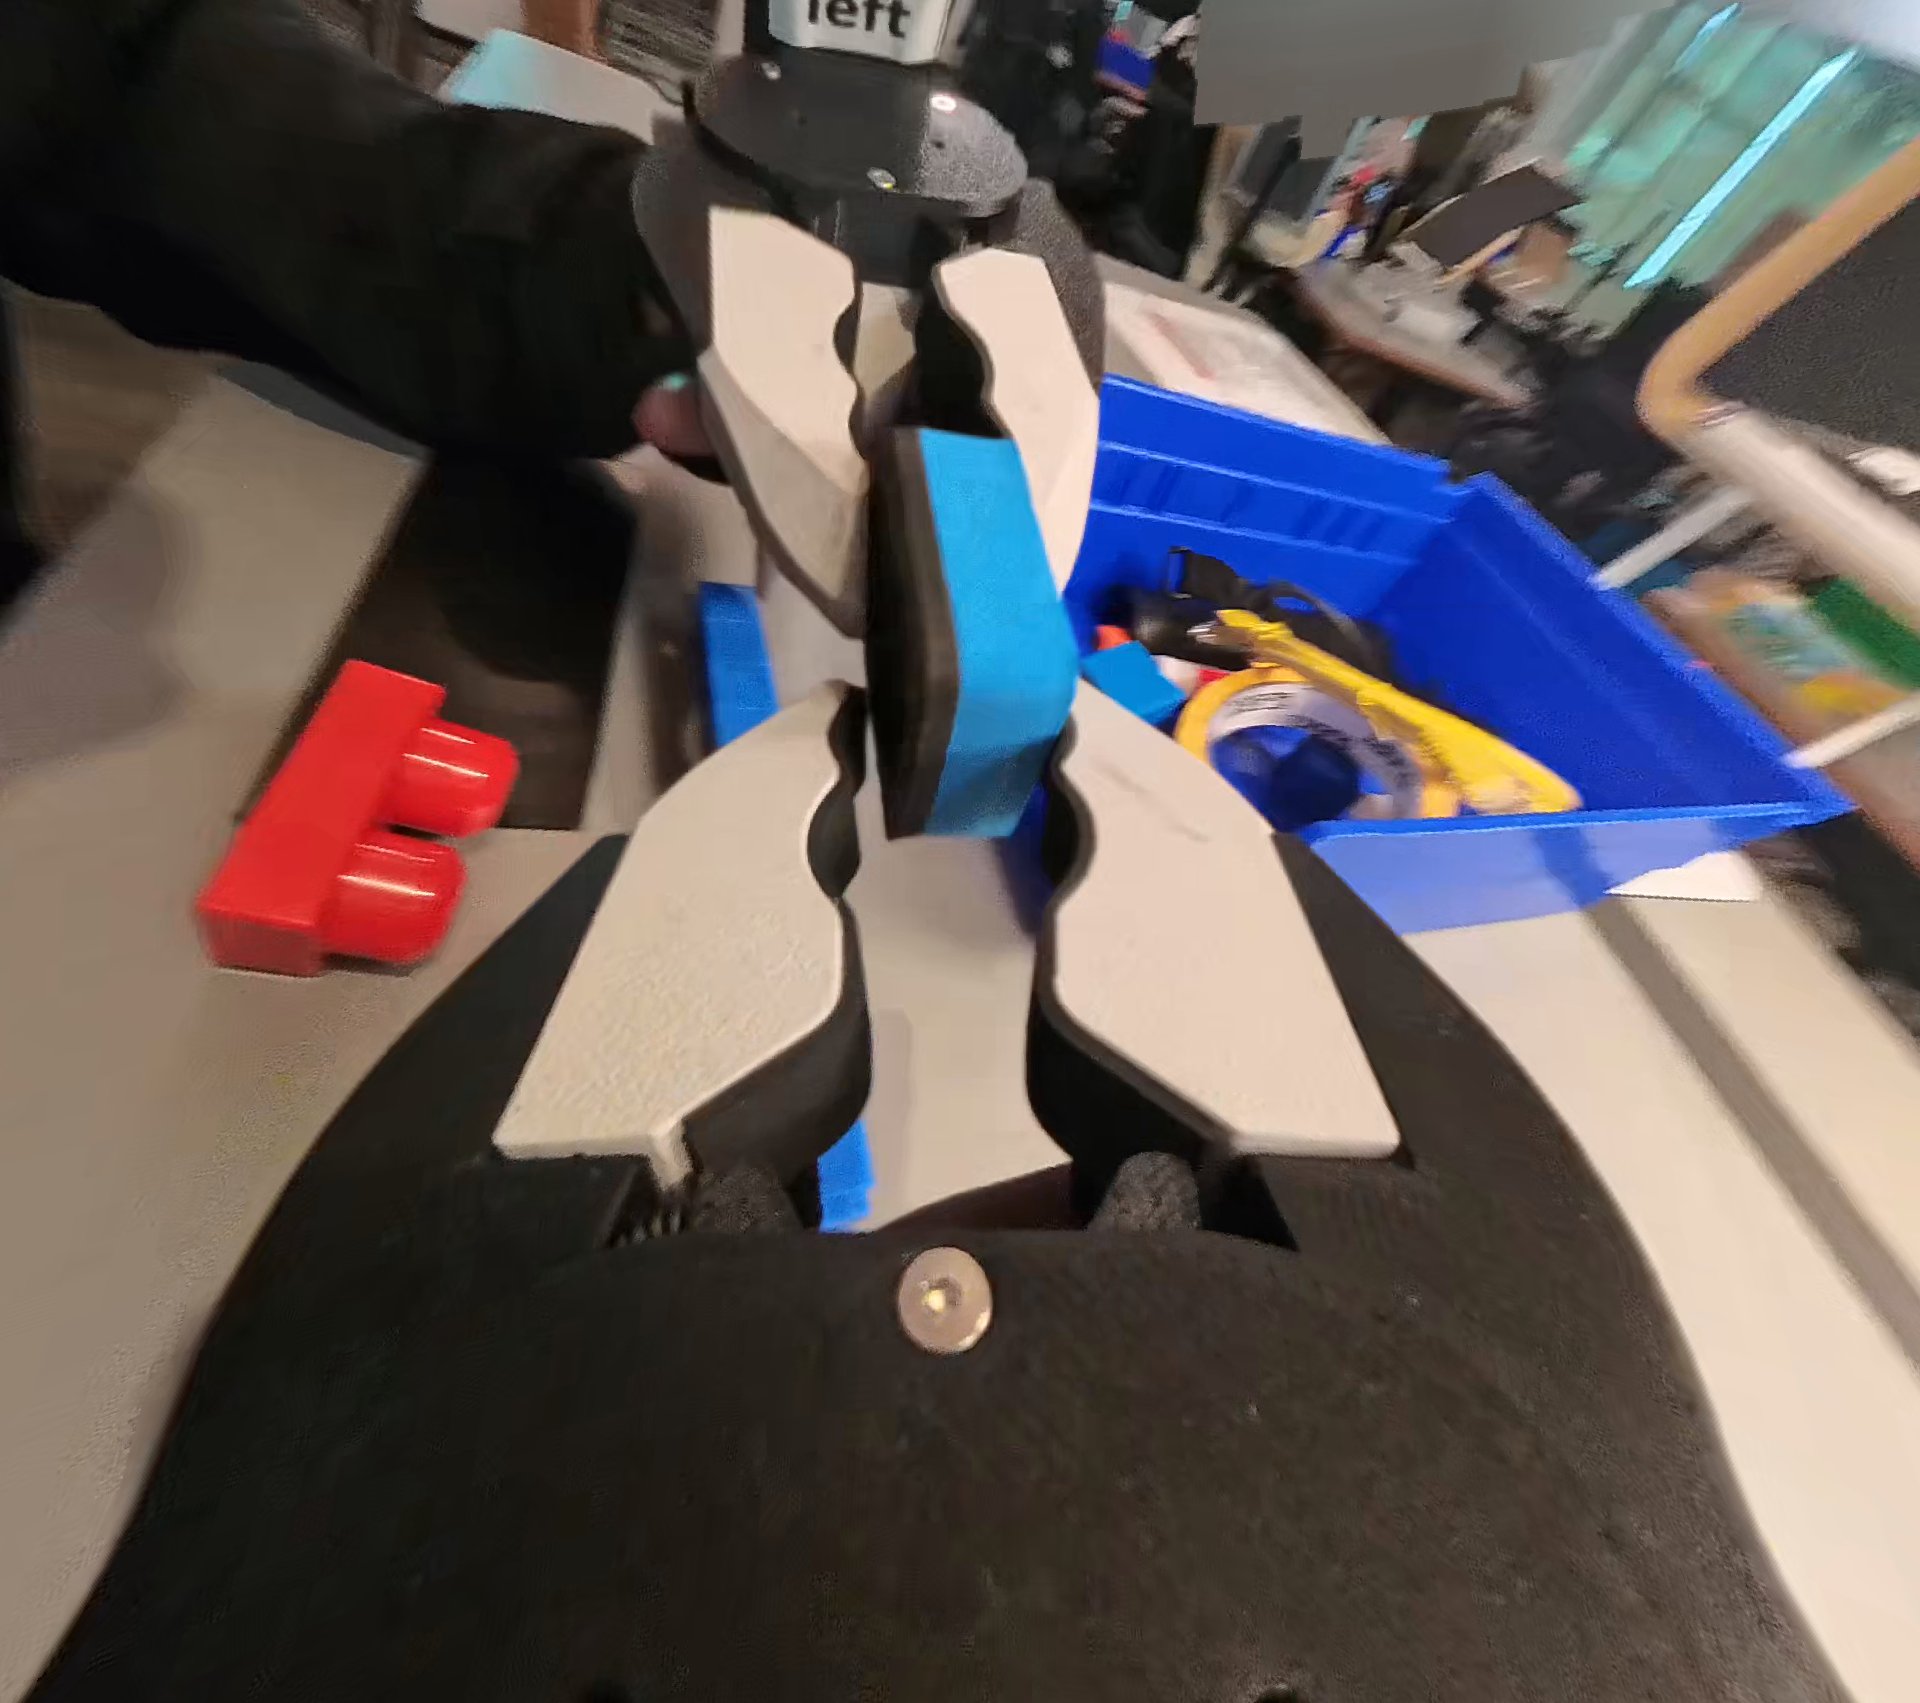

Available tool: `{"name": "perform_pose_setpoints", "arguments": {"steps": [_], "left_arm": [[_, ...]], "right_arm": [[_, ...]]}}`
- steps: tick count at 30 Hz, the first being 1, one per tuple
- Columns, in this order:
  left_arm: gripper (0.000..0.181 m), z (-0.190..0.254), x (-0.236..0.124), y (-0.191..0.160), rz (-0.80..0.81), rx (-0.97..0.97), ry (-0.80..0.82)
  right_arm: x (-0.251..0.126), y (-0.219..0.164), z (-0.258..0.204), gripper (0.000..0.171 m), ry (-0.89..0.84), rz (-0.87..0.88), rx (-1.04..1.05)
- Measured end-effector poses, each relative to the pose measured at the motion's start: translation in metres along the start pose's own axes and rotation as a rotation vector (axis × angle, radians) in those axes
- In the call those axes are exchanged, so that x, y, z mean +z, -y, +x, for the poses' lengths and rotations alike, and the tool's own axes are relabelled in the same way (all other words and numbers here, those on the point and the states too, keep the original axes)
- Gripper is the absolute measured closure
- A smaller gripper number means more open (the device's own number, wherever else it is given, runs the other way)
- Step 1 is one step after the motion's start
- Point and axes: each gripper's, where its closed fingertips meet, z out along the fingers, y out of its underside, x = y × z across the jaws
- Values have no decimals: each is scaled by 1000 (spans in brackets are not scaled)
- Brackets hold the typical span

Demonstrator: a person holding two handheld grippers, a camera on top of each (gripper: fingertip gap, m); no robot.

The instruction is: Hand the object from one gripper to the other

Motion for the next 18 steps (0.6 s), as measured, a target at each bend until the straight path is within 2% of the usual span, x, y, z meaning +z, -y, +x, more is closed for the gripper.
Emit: {"name": "perform_pose_setpoints", "arguments": {"steps": [3, 7, 9, 12, 14, 16, 18], "left_arm": [[157, -12, -4, 4, 56, -256, -25], [156, -11, -8, 6, 106, -594, -168], [157, -7, -7, 6, 114, -699, -234], [157, 3, -4, -1, 63, -738, -300], [156, 7, -1, -4, 41, -743, -310], [157, 8, 1, -3, 52, -751, -318], [156, 6, 2, -5, 45, -715, -292]], "right_arm": [[-5, 1, 16, 122, -173, 6, -229], [-8, 2, 15, 107, -277, -13, -549], [-6, 2, 15, 95, -310, -38, -646], [-5, 7, 9, 83, -310, -13, -676], [-6, 9, 7, 86, -299, -1, -673], [-7, 8, 3, 108, -270, 4, -671], [-6, 5, 3, 113, -241, -5, -615]]}}
